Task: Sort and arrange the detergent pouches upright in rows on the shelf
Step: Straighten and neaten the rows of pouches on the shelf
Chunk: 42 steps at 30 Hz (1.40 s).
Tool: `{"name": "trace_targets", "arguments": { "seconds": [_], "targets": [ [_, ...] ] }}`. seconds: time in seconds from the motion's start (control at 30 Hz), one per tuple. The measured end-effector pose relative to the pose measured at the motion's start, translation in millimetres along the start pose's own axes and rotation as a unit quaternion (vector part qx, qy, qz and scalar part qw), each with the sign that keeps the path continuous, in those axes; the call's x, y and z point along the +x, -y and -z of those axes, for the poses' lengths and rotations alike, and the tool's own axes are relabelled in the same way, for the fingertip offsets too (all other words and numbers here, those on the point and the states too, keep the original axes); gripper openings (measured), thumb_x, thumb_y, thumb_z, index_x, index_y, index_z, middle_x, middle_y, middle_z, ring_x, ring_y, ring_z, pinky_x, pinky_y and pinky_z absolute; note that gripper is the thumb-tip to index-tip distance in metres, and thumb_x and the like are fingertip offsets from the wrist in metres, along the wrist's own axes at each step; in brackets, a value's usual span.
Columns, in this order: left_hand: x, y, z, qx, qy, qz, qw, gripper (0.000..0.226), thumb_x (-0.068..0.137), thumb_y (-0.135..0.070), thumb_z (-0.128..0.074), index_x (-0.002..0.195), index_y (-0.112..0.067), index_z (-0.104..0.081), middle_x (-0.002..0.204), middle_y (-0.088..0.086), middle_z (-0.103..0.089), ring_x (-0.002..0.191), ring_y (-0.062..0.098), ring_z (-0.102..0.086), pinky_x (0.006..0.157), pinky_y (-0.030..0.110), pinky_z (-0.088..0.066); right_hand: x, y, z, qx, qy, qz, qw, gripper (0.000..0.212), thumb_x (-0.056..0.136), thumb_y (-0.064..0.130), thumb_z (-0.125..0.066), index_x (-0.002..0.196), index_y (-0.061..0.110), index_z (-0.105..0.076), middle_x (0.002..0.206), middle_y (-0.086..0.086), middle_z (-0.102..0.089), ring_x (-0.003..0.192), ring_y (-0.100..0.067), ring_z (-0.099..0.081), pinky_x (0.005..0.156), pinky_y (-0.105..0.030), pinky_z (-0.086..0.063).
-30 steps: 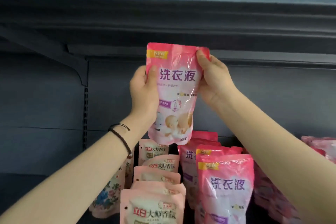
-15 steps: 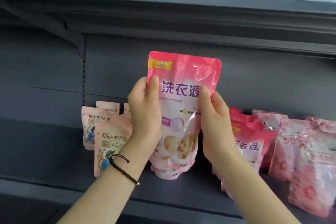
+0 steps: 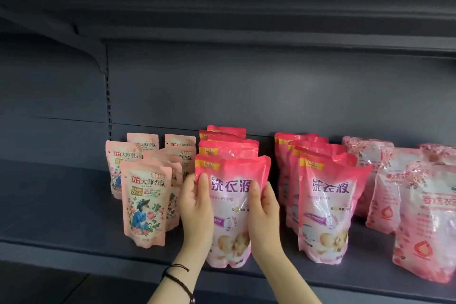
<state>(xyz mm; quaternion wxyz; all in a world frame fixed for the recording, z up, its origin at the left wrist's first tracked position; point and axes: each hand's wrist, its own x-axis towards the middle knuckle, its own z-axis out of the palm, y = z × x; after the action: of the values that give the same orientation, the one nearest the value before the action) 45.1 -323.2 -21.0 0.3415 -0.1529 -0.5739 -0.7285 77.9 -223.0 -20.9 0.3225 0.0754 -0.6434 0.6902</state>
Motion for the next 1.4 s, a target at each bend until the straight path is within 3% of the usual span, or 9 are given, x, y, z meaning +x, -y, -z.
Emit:
{"name": "trace_targets", "arguments": {
  "seconds": [0.17, 0.33, 0.43, 0.63, 0.87, 1.03, 1.13, 1.2, 1.4],
  "targets": [
    [-5.5, 10.6, 7.1, 0.012, 0.043, 0.021, 0.999, 0.031, 0.097, -0.037, -0.042, 0.125, -0.026, -0.05, 0.112, -0.009, -0.063, 0.098, 0.001, -0.061, 0.077, 0.016, -0.05, -8.4, -18.7, 1.8, -0.043, 0.008, 0.021, 0.999, 0.018, 0.091, 0.042, -0.053, 0.109, 0.045, -0.051, 0.096, 0.011, -0.068, 0.088, -0.008, -0.067, 0.073, -0.025, -0.055],
    [-46.3, 33.1, 37.8, 0.03, 0.159, 0.011, 0.987, 0.07, 0.088, -0.04, -0.053, 0.139, -0.064, -0.011, 0.152, -0.027, -0.023, 0.139, -0.001, -0.029, 0.106, 0.028, -0.039, -48.6, -42.5, 14.7, -0.058, 0.073, 0.085, 0.992, 0.083, 0.087, 0.009, -0.067, 0.134, 0.064, -0.026, 0.133, 0.024, -0.052, 0.111, -0.011, -0.063, 0.084, -0.023, -0.055],
    [-49.6, 35.9, 43.9, 0.037, 0.231, 0.047, 0.971, 0.07, 0.086, -0.041, -0.053, 0.132, -0.073, -0.011, 0.153, -0.024, -0.021, 0.138, 0.003, -0.032, 0.106, 0.037, -0.044, -51.4, -46.5, 13.9, -0.076, 0.104, 0.061, 0.99, 0.091, 0.087, 0.001, -0.066, 0.139, 0.062, -0.023, 0.147, 0.018, -0.039, 0.117, -0.026, -0.057, 0.091, -0.033, -0.054],
    [-30.5, 41.0, 38.6, -0.015, 0.266, 0.074, 0.961, 0.068, 0.089, -0.031, -0.052, 0.132, -0.066, -0.012, 0.145, -0.022, -0.032, 0.124, -0.004, -0.048, 0.086, 0.011, -0.047, -35.7, -48.8, 4.2, -0.089, 0.123, 0.05, 0.987, 0.087, 0.09, -0.011, -0.053, 0.147, 0.043, -0.014, 0.155, 0.0, -0.027, 0.126, -0.033, -0.047, 0.098, -0.048, -0.05],
    [-12.2, 58.6, 37.5, -0.016, 0.281, 0.094, 0.955, 0.073, 0.089, -0.025, -0.056, 0.125, -0.075, -0.016, 0.128, -0.046, -0.038, 0.117, -0.011, -0.05, 0.083, 0.01, -0.047, -19.2, -57.5, 2.2, -0.094, 0.121, 0.046, 0.987, 0.084, 0.092, -0.008, -0.053, 0.149, 0.039, -0.013, 0.146, -0.006, -0.036, 0.113, -0.027, -0.055, 0.091, -0.026, -0.052],
    [-1.5, 58.7, 36.5, 0.02, 0.303, 0.096, 0.948, 0.074, 0.088, -0.03, -0.054, 0.132, -0.064, -0.006, 0.143, -0.03, -0.023, 0.12, -0.016, -0.044, 0.086, 0.005, -0.042, -9.7, -61.8, -0.4, -0.165, 0.105, 0.062, 0.979, 0.084, 0.092, -0.003, -0.055, 0.148, 0.041, -0.011, 0.141, -0.007, -0.041, 0.082, 0.002, -0.051, 0.08, -0.023, -0.051],
    [1.7, 57.5, 41.2, 0.049, 0.321, 0.091, 0.941, 0.075, 0.088, -0.031, -0.056, 0.133, -0.062, -0.005, 0.145, -0.028, -0.022, 0.124, -0.014, -0.041, 0.089, 0.005, -0.041, -10.1, -59.4, 6.8, -0.183, 0.12, 0.05, 0.974, 0.087, 0.091, 0.002, -0.06, 0.144, 0.053, -0.013, 0.111, -0.006, -0.044, 0.065, -0.005, -0.053, 0.07, -0.023, -0.053],
    [0.6, 54.7, 45.4, 0.09, 0.316, 0.062, 0.943, 0.076, 0.09, -0.026, -0.06, 0.132, -0.062, -0.008, 0.142, -0.031, -0.02, 0.124, -0.021, -0.034, 0.089, 0.0, -0.037, -11.7, -53.4, 13.7, -0.202, 0.124, 0.043, 0.971, 0.086, 0.089, 0.01, -0.066, 0.138, 0.06, -0.017, 0.12, 0.0, -0.048, 0.071, -0.015, -0.059, 0.069, -0.026, -0.057],
    [6.0, 34.1, 57.2, 0.319, 0.278, -0.069, 0.903, 0.07, 0.09, -0.033, -0.061, 0.139, -0.043, -0.011, 0.13, -0.017, -0.042, 0.092, -0.013, -0.051, 0.066, -0.002, -0.043, -13.8, -23.3, 28.3, -0.478, 0.142, 0.086, 0.862, 0.062, 0.088, 0.049, -0.055, 0.129, 0.064, -0.012, 0.111, 0.027, -0.038, 0.075, 0.0, -0.058, 0.048, -0.018, -0.045]
  ]
}}
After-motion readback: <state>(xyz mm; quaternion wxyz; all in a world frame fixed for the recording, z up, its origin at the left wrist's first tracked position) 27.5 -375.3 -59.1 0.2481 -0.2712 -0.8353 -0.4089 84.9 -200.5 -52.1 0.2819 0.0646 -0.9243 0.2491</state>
